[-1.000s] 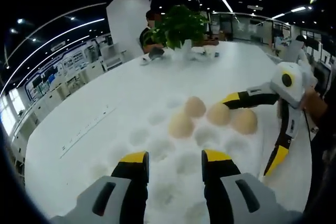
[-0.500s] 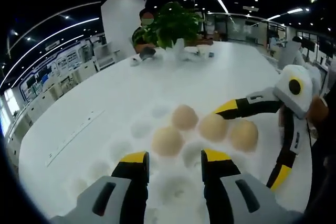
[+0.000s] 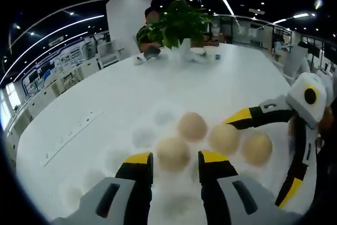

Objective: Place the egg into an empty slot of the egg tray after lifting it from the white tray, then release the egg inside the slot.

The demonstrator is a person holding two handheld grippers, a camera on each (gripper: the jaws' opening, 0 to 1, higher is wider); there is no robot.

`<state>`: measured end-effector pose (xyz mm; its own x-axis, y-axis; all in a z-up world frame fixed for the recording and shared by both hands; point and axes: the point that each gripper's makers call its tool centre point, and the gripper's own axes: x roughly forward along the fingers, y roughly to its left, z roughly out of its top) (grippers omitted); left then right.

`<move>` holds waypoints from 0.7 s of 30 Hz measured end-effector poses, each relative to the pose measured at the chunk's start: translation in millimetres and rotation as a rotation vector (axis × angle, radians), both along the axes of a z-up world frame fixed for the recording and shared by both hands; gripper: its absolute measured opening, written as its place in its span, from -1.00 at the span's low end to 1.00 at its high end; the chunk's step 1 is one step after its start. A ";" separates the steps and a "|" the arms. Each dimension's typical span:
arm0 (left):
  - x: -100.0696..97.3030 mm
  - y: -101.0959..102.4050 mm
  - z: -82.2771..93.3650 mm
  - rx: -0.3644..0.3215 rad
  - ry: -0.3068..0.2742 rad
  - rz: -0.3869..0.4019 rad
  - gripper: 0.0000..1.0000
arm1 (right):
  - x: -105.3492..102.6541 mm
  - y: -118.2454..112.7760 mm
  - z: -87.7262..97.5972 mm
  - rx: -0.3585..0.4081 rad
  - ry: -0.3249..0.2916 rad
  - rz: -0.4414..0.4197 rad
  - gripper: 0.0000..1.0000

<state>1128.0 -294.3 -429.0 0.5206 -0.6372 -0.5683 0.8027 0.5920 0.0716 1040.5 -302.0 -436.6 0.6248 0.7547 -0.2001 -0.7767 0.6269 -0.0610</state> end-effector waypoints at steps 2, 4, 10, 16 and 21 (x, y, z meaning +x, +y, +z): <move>-0.3 -1.1 -3.5 -0.001 0.009 0.003 -0.42 | -0.6 0.5 0.6 0.005 0.000 0.002 1.00; 0.7 -1.7 -4.1 -0.003 0.007 0.004 -0.44 | -1.3 1.0 1.7 0.013 -0.001 0.004 1.00; 4.2 -1.0 -2.1 0.004 -0.005 0.002 -0.48 | -2.5 1.3 4.5 0.035 0.005 0.011 1.00; 3.7 -0.9 -0.8 0.019 -0.021 0.002 -0.49 | -3.7 1.1 6.3 0.055 -0.013 0.010 1.00; 3.8 0.2 0.7 0.009 -0.022 0.008 -0.50 | -5.4 3.9 3.5 -0.003 -0.022 0.004 1.00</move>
